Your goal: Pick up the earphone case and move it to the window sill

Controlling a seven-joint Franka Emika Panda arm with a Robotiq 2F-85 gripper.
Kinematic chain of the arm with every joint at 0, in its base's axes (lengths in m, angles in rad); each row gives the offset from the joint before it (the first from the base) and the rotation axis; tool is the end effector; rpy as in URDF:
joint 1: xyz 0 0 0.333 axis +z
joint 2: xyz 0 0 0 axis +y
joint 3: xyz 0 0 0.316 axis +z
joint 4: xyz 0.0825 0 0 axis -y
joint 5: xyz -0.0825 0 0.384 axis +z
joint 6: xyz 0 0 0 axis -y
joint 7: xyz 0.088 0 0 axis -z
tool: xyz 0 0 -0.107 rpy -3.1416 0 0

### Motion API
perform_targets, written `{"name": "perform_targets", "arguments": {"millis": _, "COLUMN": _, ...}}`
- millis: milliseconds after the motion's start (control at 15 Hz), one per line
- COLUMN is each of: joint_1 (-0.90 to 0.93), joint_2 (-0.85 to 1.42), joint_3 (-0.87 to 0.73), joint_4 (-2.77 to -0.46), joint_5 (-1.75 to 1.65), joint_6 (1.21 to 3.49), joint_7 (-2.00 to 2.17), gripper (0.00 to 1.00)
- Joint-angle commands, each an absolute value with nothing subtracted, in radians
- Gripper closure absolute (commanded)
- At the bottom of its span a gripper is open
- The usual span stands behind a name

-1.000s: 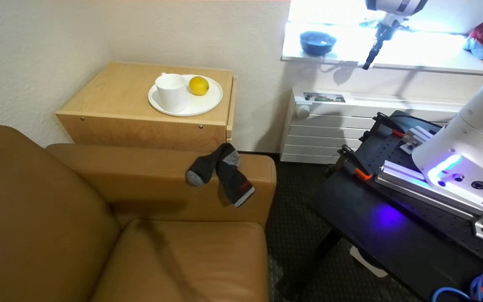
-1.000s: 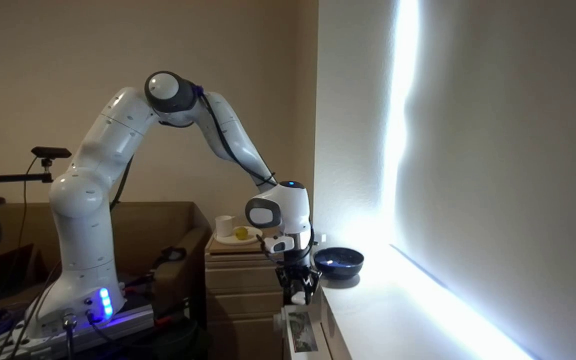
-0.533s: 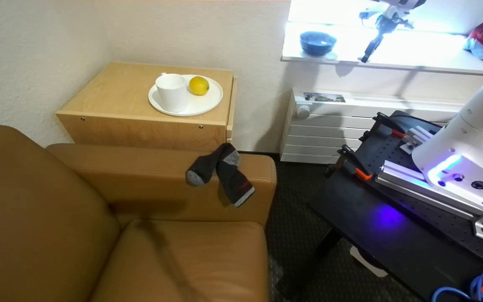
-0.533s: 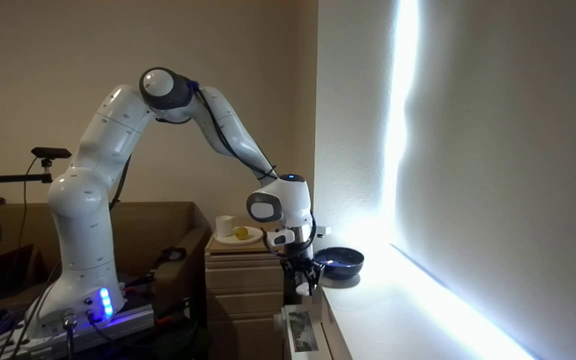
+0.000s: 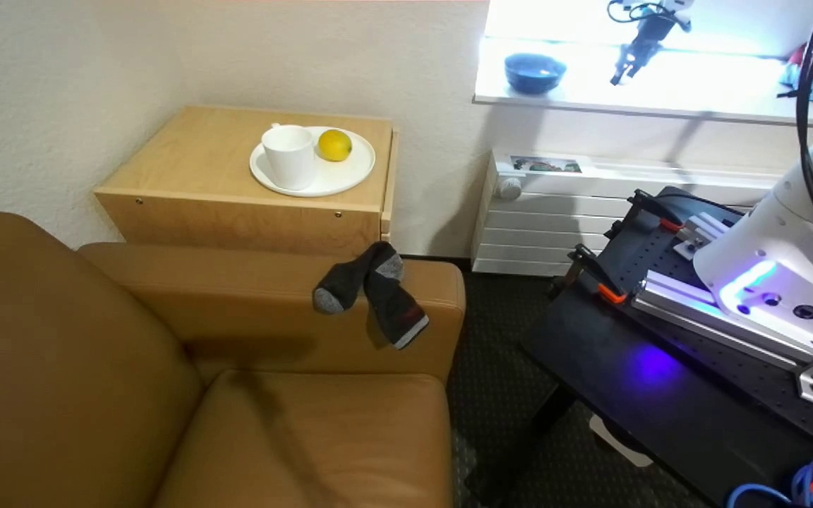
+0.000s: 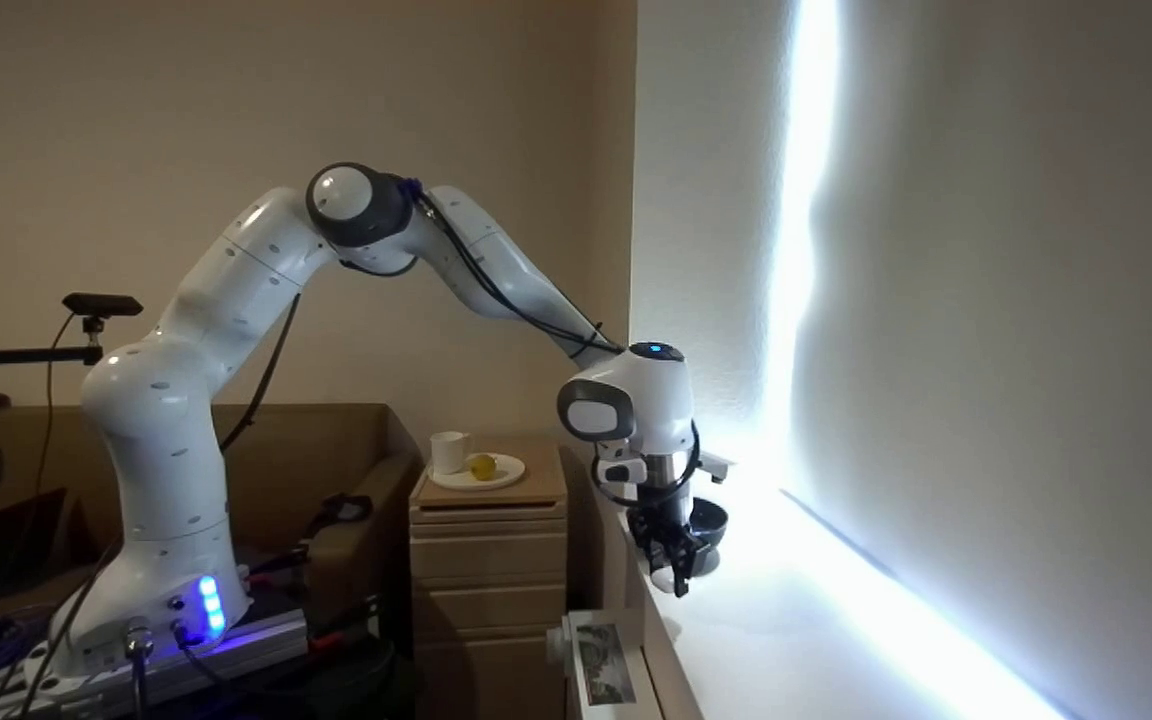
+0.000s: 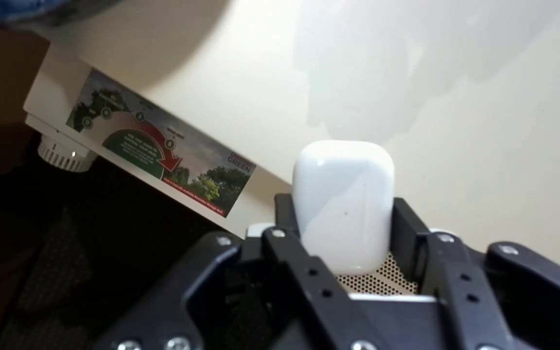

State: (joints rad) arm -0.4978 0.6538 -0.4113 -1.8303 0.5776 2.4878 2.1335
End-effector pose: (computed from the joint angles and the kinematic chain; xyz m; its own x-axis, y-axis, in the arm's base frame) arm 0.4134 -0.5048 0.2045 -0.9539 0.2584 -0.1527 0.2592 0.9657 0.0149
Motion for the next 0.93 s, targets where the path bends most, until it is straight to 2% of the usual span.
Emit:
{"name": "perform_targets", "arguments": {"millis": 0, "joint_1": -0.543, "joint_2": 0.795, "joint_3": -0.356, "joint_4": -1.607, "joint_5": 0.602, "joint_6": 2.384, "joint_7": 2.267, "gripper": 0.76}}
{"name": "perform_targets", "arguments": {"millis": 333, "joint_1": -0.506, "joint_2": 0.927, "joint_3": -0.330, "joint_4": -1.438, "joint_5": 0.552, "joint_6": 2.417, "joint_7": 2.450, "gripper": 0.76}}
{"name": "perform_targets", "arguments": {"millis": 733, "joint_1": -0.443, "joint_2": 0.997, "joint_3": -0.380, "joint_4": -1.410, "joint_5": 0.391, "joint_6": 2.479, "joint_7": 2.604, "gripper": 0.76}}
{"name": "perform_targets", "arguments": {"millis": 800, "joint_1": -0.435, "joint_2": 0.996, "joint_3": -0.385, "joint_4": -1.414, "joint_5": 0.363, "joint_6": 2.472, "joint_7": 2.618, "gripper": 0.26}}
{"name": "perform_targets", "arguments": {"millis": 867, "joint_1": -0.430, "joint_2": 0.995, "joint_3": -0.388, "joint_4": -1.417, "joint_5": 0.344, "joint_6": 2.466, "joint_7": 2.633, "gripper": 0.24}}
